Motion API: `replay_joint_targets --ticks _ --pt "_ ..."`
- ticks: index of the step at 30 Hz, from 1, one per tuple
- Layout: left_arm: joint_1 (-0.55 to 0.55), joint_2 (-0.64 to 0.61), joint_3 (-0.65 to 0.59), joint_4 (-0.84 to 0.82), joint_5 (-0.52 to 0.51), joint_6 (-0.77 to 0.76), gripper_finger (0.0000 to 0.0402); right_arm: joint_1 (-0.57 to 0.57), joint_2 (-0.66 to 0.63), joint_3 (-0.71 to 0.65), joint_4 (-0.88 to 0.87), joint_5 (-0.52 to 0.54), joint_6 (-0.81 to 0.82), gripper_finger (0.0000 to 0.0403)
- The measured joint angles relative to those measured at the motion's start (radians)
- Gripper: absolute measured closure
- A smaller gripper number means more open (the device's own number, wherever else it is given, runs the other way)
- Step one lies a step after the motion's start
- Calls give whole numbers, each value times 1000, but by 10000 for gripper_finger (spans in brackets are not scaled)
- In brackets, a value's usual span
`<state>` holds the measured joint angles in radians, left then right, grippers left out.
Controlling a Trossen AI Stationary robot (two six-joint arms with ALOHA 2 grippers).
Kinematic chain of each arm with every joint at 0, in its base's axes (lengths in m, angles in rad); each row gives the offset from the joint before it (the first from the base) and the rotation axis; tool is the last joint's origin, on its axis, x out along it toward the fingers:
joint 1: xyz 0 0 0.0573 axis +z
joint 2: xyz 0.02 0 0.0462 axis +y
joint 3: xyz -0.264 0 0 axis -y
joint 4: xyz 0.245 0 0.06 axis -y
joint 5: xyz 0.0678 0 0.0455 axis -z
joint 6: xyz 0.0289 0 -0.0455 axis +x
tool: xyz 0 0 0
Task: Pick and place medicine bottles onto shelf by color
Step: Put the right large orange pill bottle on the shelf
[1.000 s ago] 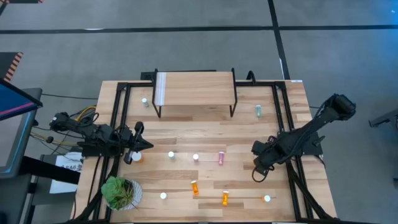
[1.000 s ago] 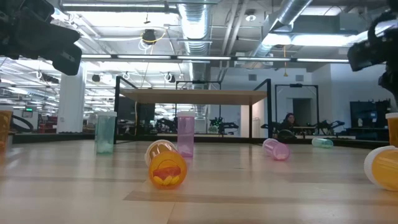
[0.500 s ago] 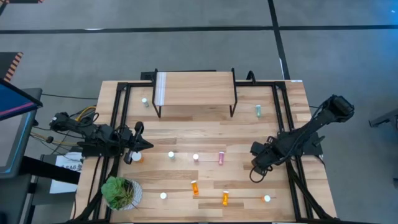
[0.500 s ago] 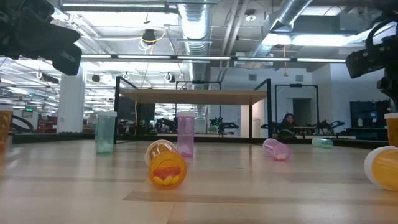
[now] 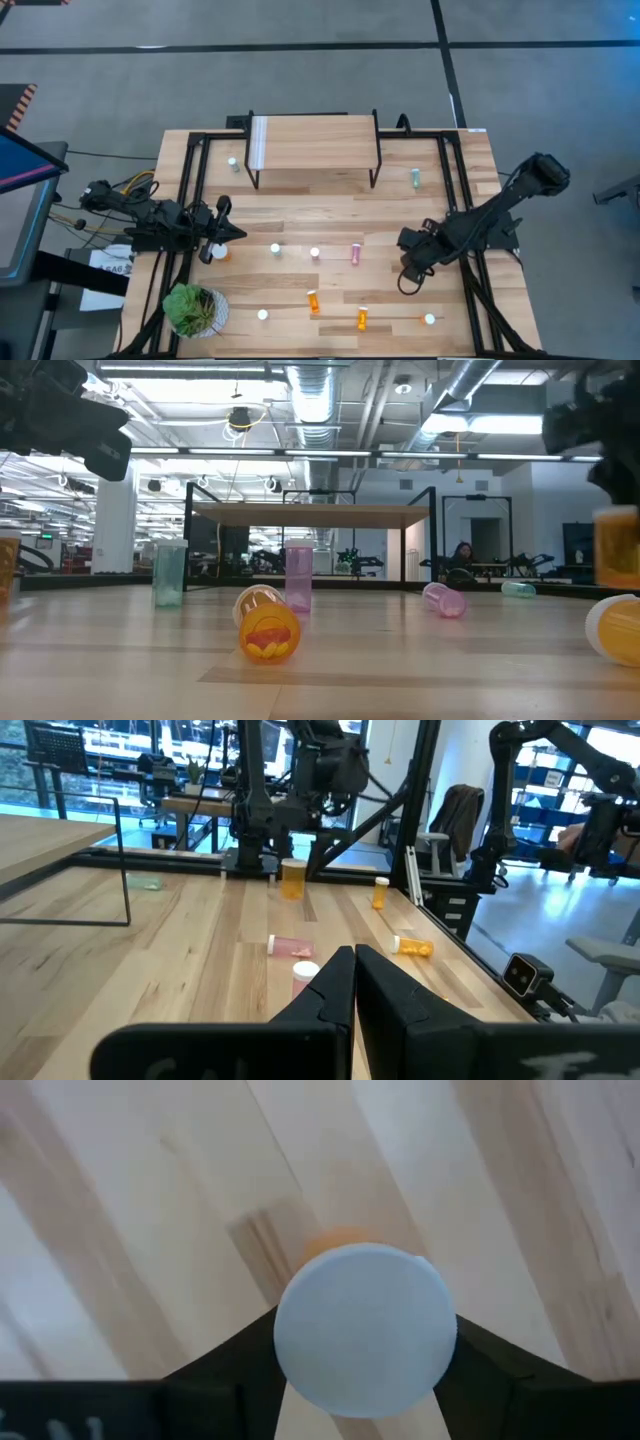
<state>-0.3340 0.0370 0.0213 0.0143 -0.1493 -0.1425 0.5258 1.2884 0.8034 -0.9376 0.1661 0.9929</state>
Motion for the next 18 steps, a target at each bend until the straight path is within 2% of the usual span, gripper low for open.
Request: replay_joint_targets --ticks 8,18 --pt "0 0 0 0 0 0 401 -135 0 93 1 22 -174 193" --pt "0 0 0 0 0 0 401 -315 0 244 14 57 -450 185"
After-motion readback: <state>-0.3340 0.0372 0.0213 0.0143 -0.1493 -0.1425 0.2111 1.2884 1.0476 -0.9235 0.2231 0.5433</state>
